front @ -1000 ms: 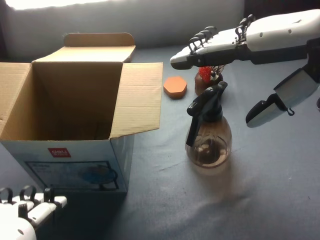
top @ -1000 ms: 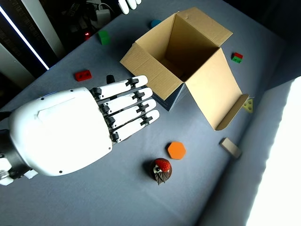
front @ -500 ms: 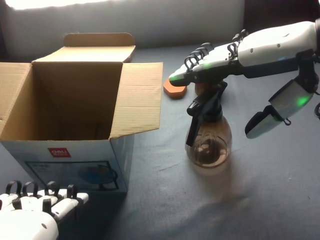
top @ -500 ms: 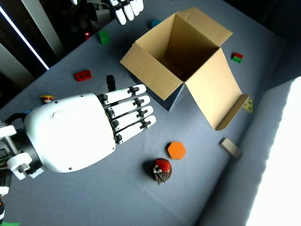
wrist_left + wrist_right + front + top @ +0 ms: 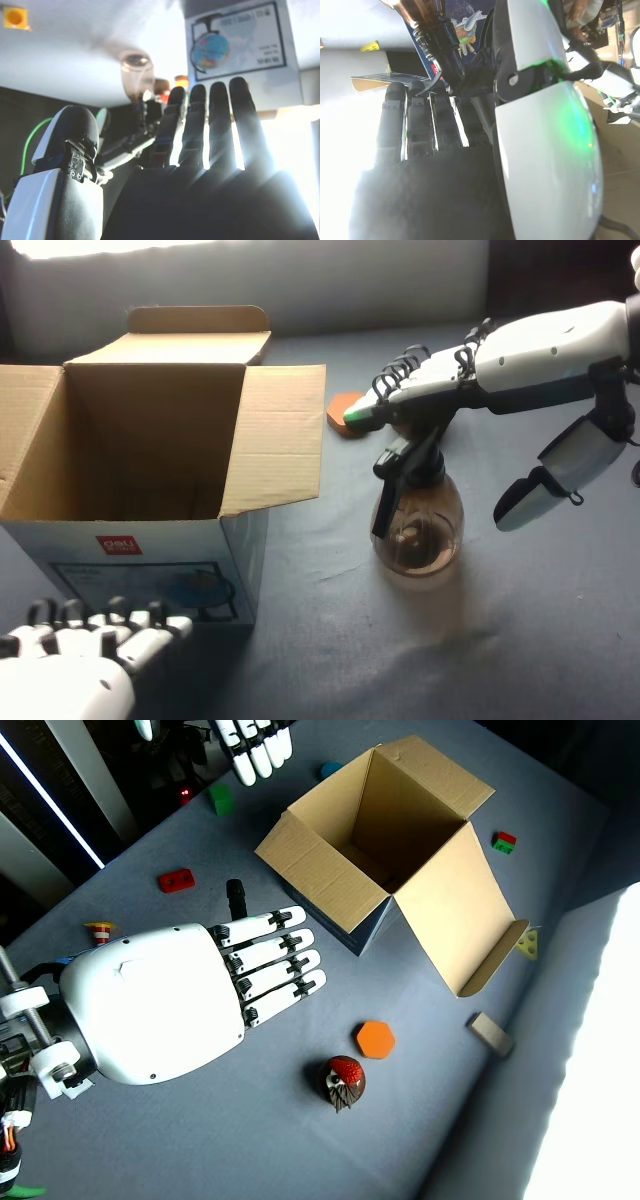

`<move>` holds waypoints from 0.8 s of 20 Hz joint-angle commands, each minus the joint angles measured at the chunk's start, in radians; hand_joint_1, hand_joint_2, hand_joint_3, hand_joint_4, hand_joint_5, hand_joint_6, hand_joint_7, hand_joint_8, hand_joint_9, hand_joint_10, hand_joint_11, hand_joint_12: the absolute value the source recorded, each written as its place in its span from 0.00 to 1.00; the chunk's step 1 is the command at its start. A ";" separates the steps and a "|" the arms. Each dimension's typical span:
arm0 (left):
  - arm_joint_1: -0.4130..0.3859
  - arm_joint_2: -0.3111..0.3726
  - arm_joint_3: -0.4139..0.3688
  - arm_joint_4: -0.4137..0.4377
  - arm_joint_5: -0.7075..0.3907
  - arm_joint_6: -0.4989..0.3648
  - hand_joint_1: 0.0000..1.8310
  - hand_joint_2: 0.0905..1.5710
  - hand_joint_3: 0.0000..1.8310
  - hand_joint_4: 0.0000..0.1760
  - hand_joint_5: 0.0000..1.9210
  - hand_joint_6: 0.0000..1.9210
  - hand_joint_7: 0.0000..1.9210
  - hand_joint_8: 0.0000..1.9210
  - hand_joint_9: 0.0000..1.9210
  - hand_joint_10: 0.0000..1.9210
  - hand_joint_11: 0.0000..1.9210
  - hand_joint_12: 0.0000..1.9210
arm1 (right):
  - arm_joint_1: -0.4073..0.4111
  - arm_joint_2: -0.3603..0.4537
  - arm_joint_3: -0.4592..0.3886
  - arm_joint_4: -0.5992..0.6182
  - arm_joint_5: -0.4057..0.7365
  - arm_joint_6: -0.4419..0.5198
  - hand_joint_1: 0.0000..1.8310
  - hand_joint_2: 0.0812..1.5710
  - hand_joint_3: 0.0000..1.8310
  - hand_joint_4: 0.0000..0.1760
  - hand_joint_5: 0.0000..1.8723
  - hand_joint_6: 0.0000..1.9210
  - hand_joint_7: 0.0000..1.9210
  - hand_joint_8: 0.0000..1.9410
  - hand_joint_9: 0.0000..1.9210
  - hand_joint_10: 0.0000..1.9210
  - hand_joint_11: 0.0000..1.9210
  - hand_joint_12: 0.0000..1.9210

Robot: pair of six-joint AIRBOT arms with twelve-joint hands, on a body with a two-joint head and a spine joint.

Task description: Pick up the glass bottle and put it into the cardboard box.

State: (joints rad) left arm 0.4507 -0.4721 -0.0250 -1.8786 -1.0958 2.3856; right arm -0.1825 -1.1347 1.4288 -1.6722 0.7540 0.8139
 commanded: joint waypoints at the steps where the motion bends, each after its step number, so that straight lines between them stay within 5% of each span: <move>1: -0.002 -0.008 0.000 0.082 -0.018 -0.015 0.03 0.76 0.00 0.00 0.04 0.00 0.04 0.00 0.03 0.00 0.00 0.16 | 0.007 0.004 0.000 0.075 0.013 0.007 0.60 0.61 0.00 0.00 0.00 0.00 0.00 0.00 0.00 0.00 0.00 0.00; 8: 0.058 -0.070 -0.004 0.158 -0.068 -0.093 0.03 0.76 0.00 0.00 0.04 0.00 0.03 0.00 0.02 0.00 0.00 0.12 | 0.007 0.002 -0.003 0.051 -0.006 0.028 0.59 0.62 0.01 0.00 0.00 0.00 0.00 0.00 0.00 0.00 0.00 0.00; 10: 0.078 -0.085 -0.003 0.209 -0.086 -0.118 0.03 0.76 0.00 0.00 0.06 0.01 0.05 0.00 0.05 0.01 0.00 0.21 | 0.018 0.002 -0.003 0.051 -0.006 0.033 0.58 0.62 0.01 0.00 0.00 0.00 0.00 0.00 0.00 0.00 0.00 0.00; 16: 0.130 -0.140 0.002 0.287 -0.150 -0.181 0.04 0.76 0.00 0.00 0.04 0.00 0.04 0.00 0.04 0.00 0.00 0.19 | 0.044 0.008 -0.004 0.045 -0.013 0.043 0.58 0.62 0.01 0.00 0.00 0.00 0.00 0.00 0.00 0.00 0.00 0.00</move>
State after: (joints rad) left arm 0.5926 -0.6132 -0.0250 -1.6752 -1.2072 2.2078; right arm -0.1501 -1.1332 1.4269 -1.7081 0.7341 0.8562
